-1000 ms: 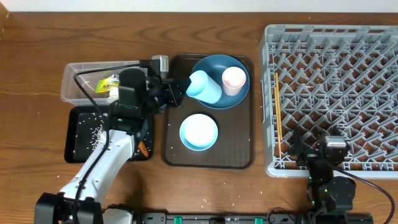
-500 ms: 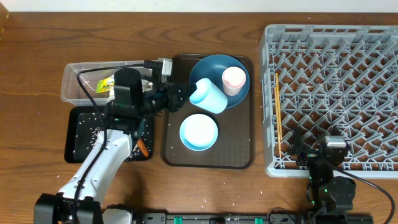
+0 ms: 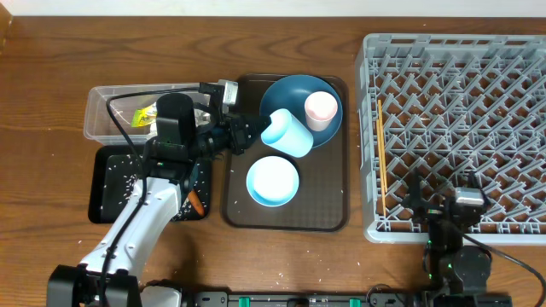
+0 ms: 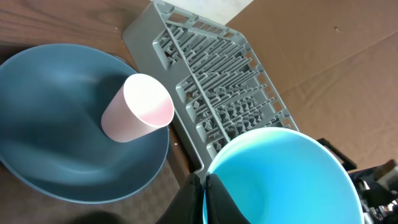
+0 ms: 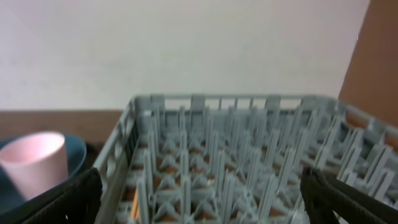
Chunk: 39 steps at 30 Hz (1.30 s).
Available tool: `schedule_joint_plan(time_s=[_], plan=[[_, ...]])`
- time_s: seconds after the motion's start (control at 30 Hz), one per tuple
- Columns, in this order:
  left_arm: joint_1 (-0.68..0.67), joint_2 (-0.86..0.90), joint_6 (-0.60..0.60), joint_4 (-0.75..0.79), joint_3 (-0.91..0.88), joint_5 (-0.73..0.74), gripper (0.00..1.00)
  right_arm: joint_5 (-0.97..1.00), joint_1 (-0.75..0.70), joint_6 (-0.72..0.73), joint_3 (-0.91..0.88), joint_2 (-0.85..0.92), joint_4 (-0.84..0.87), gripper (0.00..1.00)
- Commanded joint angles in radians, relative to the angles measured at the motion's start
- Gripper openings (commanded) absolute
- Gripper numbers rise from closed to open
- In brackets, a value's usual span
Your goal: Sort waste into correct bins and load items into the dishwasher rack
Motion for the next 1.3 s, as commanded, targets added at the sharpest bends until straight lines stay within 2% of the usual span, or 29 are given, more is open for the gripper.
schedule_joint_plan(time_s=[0.0,0.03,0.13,0.27,0.47,0.73,0.8,0.9,1.07,1.27], plan=[[0.005,-0.009,0.02,0.006,0.011,0.043,0.06,-0.075,0.005,0.102,-0.001,-0.004,0.007,0.99],[0.005,-0.009,0.021,0.006,0.011,0.044,0.06,-0.171,0.005,0.207,-0.001,-0.004,0.016,0.99],[0.005,-0.009,0.021,0.005,0.011,0.045,0.06,-0.362,0.005,0.328,0.005,-0.004,-0.017,0.99],[0.005,-0.009,0.021,0.005,0.011,0.045,0.06,-0.435,0.005,0.433,0.068,0.008,-0.16,0.99],[0.005,-0.005,0.021,0.005,0.011,0.045,0.06,-0.492,0.005,0.392,0.312,0.166,-0.372,0.99],[0.005,-0.005,0.016,0.006,0.011,0.046,0.06,-0.755,0.005,0.29,0.701,0.692,-0.615,0.99],[0.005,-0.005,0.009,0.015,0.011,0.065,0.06,-0.806,0.005,0.296,0.787,0.822,-0.62,0.99],[0.005,-0.005,-0.071,0.052,0.011,0.101,0.08,-0.948,0.003,0.336,0.865,0.952,-0.604,0.99],[0.005,-0.005,-0.138,0.122,0.011,0.176,0.07,-1.24,0.004,0.338,0.895,1.099,-0.446,0.99],[0.005,-0.005,-0.207,0.149,0.011,0.176,0.06,-1.316,0.016,0.251,0.883,1.182,-0.488,0.99]])
